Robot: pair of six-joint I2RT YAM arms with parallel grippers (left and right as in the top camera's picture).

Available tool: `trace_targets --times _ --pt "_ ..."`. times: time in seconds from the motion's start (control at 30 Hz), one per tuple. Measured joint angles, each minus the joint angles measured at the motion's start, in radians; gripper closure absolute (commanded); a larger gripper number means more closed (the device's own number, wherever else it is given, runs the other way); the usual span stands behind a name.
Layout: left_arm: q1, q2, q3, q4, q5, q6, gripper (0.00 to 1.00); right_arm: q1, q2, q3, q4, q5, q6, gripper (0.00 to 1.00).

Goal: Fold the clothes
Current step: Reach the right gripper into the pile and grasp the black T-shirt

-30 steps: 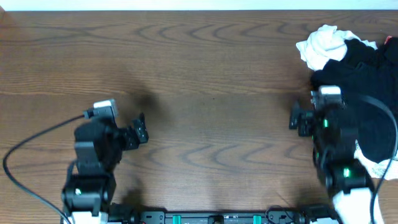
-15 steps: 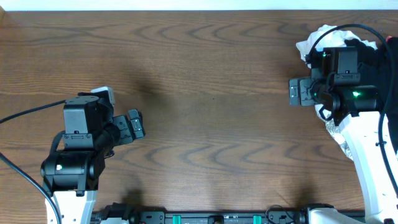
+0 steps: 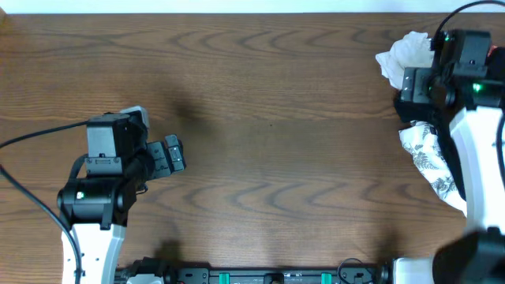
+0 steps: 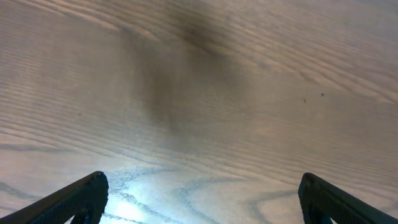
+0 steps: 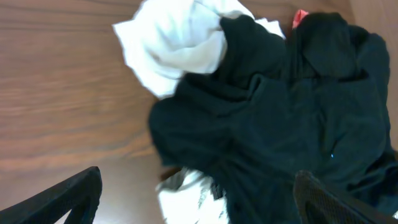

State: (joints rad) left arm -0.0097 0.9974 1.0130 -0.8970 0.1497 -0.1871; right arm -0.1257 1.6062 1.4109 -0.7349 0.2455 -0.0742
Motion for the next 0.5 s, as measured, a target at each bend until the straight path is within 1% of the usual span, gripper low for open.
trace_targets --times 0.3,0.5 --pt "0.000 0.028 0.000 0.003 0.000 0.000 0.02 -0.015 0.292 0.002 0.113 0.020 -0.053 0.07" --pt "0.000 0.028 0.000 0.003 0.000 0.000 0.02 -0.015 0.403 0.002 0.171 0.025 -0.058 0.08"
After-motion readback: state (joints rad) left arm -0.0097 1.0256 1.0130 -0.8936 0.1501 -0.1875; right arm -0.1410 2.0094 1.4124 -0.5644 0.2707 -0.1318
